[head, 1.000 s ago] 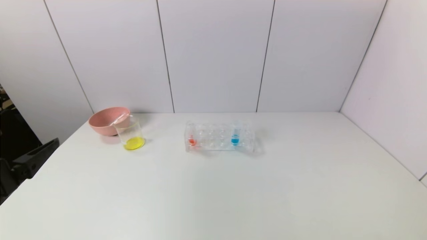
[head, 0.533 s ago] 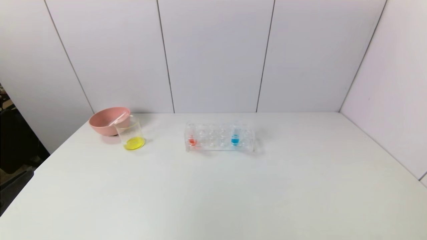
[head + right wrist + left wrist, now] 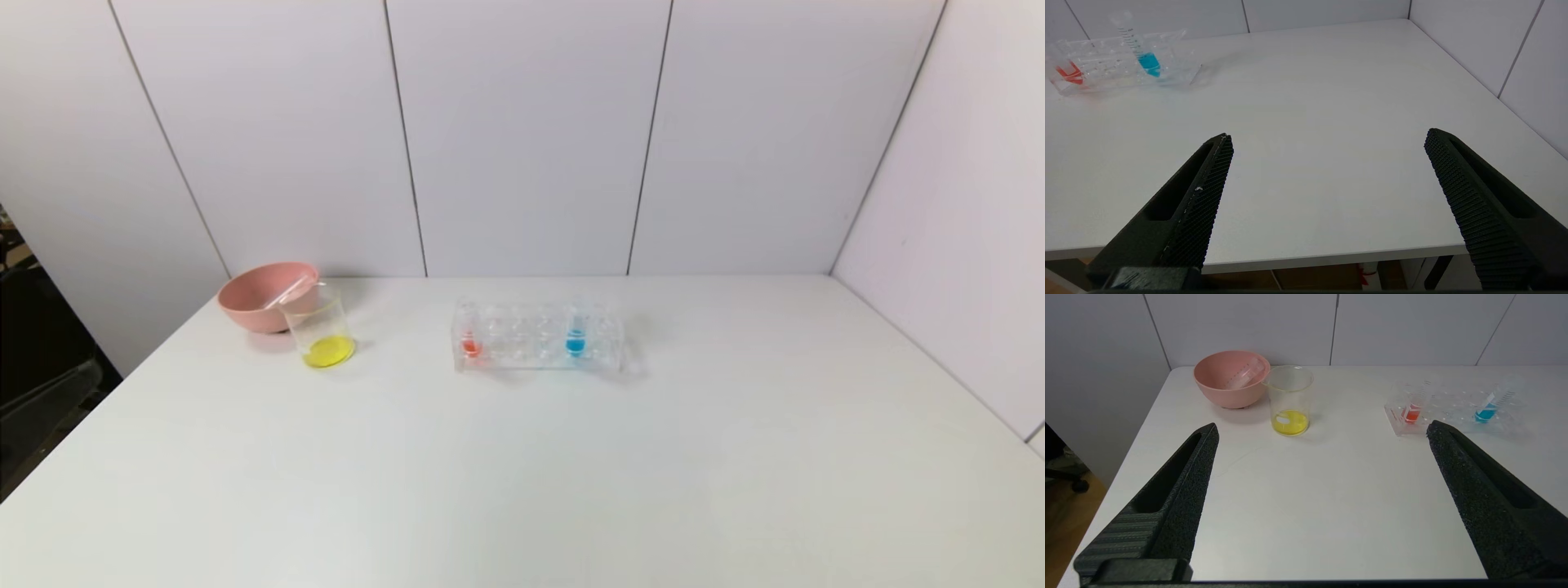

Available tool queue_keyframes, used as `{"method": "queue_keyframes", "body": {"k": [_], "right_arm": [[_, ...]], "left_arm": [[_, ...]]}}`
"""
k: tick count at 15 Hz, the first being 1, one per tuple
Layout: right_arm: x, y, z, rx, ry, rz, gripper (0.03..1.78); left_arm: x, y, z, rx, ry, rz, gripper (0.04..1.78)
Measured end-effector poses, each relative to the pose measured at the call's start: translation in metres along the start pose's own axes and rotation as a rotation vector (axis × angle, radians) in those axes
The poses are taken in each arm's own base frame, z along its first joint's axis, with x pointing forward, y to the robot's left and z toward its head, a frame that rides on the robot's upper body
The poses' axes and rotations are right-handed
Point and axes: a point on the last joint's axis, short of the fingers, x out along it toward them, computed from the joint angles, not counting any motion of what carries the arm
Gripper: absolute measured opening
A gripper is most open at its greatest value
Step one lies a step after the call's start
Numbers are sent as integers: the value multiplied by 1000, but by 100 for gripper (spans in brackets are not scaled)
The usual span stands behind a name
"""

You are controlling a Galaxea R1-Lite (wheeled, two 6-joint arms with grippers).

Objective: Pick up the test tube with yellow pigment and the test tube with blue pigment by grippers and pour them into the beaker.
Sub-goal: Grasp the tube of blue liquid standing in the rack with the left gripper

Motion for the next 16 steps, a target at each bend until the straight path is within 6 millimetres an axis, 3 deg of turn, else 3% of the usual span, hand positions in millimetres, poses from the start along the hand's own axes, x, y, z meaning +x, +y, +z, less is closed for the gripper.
{"method": "queue_keyframes", "body": {"k": [5,9,13,16], "right_arm": [[0,0,0,0,0,0,171],[0,0,0,0,0,0,171],[0,0,0,0,0,0,171],[0,0,0,0,0,0,171]], "left_arm": [[32,-7,10,-35,-21,-110,178],[65,-25,9,-41,11,-238,178],[101,-49,3,-35,66,-343,178],[127,-81,-3,-26,91,-416,178]]}}
